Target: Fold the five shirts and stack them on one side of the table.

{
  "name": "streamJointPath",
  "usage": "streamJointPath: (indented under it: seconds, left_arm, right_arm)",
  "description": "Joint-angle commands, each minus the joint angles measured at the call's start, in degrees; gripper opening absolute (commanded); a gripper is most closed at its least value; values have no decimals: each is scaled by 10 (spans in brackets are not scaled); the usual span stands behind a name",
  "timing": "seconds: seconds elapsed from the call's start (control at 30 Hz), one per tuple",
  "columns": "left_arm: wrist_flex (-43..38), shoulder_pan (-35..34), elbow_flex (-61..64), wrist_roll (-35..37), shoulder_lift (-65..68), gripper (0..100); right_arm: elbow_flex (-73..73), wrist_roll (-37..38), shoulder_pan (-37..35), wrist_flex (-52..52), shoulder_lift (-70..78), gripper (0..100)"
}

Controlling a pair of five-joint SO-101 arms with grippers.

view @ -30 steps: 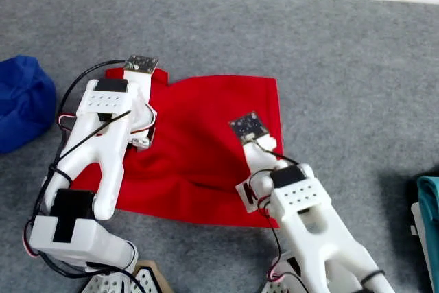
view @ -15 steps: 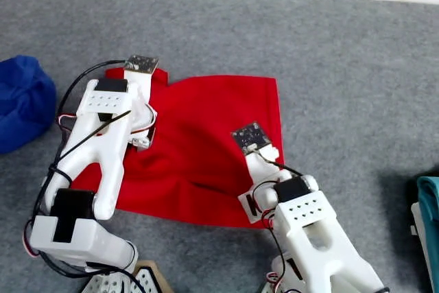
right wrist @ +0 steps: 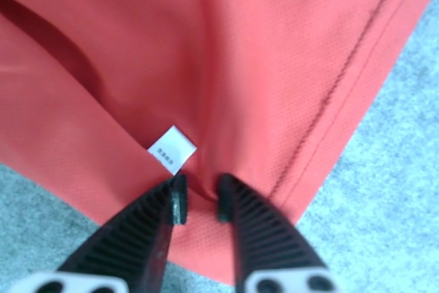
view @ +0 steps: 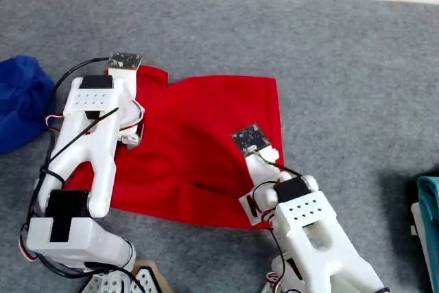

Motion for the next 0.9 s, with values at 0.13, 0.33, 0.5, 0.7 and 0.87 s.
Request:
streamJointPath:
  seconds: [0.13,0.33,0.5,0.7,0.87]
  left_arm:
    - [7,-8,-25,2,-30,7]
    - [69,-5,-58,2,-80,7]
    - [107,-4,-58,2,-159,7]
    - [142,-5,-26,2,-215,7]
    - [141,-5,28,2,-241,7]
  right_arm:
    - [-8,5,-4,7,-16,24]
    - [-65,71,-4,74,-17,26]
    - [-121,91,-7,159,-16,194]
    - [-85,213,-4,177,-16,277]
    - [-84,232,-4,162,-12,277]
